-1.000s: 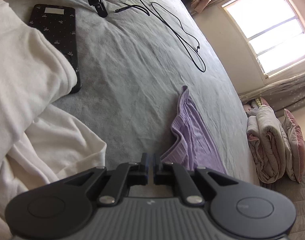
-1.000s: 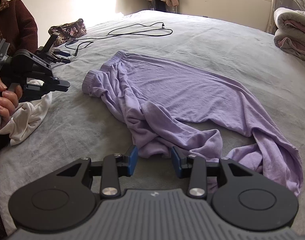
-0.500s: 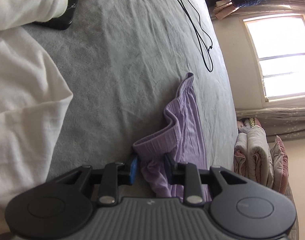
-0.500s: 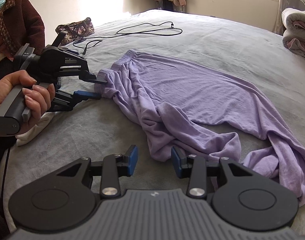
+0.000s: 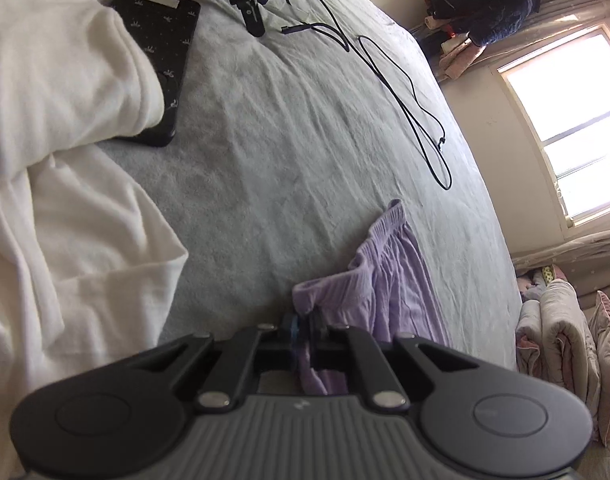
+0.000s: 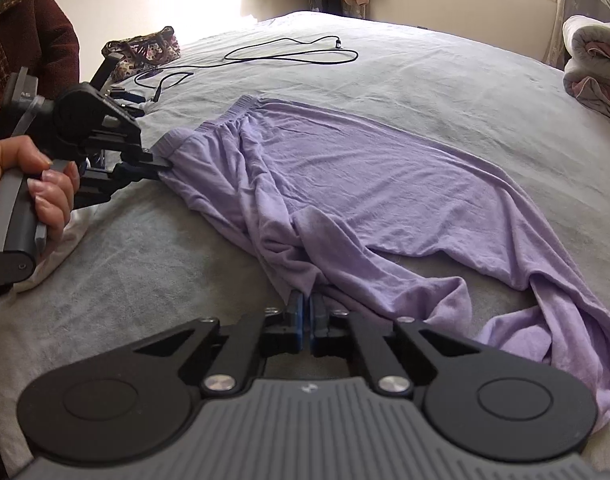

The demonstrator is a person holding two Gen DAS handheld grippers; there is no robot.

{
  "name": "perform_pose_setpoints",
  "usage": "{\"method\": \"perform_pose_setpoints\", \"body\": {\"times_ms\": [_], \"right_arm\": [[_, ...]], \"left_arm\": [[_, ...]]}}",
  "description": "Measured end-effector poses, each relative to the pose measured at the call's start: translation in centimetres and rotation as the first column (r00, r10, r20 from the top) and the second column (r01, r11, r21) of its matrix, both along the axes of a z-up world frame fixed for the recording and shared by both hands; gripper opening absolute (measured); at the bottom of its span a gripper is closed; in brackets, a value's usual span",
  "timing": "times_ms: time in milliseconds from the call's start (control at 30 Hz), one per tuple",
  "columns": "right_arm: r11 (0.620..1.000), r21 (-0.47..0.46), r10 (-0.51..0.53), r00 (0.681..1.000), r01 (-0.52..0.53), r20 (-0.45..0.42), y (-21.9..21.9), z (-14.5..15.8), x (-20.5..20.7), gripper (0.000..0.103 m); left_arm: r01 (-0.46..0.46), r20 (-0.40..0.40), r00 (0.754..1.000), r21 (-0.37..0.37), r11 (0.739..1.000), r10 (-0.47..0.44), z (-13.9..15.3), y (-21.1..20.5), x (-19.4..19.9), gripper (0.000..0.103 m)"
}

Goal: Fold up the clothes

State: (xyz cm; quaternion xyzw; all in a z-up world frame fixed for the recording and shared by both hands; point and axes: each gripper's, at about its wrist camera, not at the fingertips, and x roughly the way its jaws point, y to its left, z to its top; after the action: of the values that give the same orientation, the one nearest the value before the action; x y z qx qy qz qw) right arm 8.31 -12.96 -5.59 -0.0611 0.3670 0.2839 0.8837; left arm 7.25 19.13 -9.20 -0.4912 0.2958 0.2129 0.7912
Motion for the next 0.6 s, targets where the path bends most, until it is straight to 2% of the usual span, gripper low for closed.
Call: {"method": "perform_pose_setpoints", "body": {"times_ms": [100,233,300,367,433,467,600], "right_arm": [[0.999,-0.002,-0.034,0.999,0.034,0.015,-0.8,1.2,0.2,0.0],[0.999,-0.027,-0.045,0.999,0.045,0.013,-1.0,1.7,0.4,0.001],[1.0,-0.017,-0.024,1.0,0.024,-0.002,-0.5,1.7,0.1,0.011],[1.0,-0.002,0.019,1.0,-0.019,-0.011,0.6,1.7,-0.5,0.015],[0.998,-0.008,0.067,0.998,-0.067,-0.01,2.0,1.5,-1.2,0.028],[0.996,-0.013,0.092,0.996,-0.092,-0.004,2.8,1.3,-1.5,0.041],[0.985,-0.04,0.166,0.986,-0.166,0.0,5.9,0.5,-1.9,0.042]], "left_arm": [[-0.023,-0.021,0.999,0.056,0.998,0.024,0.9,1.4,-1.2,0.005],[0.013,-0.056,0.998,0.02,1.0,-0.011,0.4,3.1,-1.9,0.006],[0.04,-0.045,0.998,0.01,0.999,-0.039,0.2,3.4,-2.0,0.007],[0.069,-0.04,0.997,0.025,0.997,-0.068,0.3,3.5,-1.8,0.01],[0.1,-0.037,0.995,0.046,0.994,-0.098,0.4,3.4,-1.6,0.016],[0.108,-0.036,0.994,0.051,0.993,-0.106,0.5,3.5,-1.5,0.017],[0.139,-0.031,0.99,0.039,0.99,-0.138,0.4,4.0,-1.1,0.023]]}}
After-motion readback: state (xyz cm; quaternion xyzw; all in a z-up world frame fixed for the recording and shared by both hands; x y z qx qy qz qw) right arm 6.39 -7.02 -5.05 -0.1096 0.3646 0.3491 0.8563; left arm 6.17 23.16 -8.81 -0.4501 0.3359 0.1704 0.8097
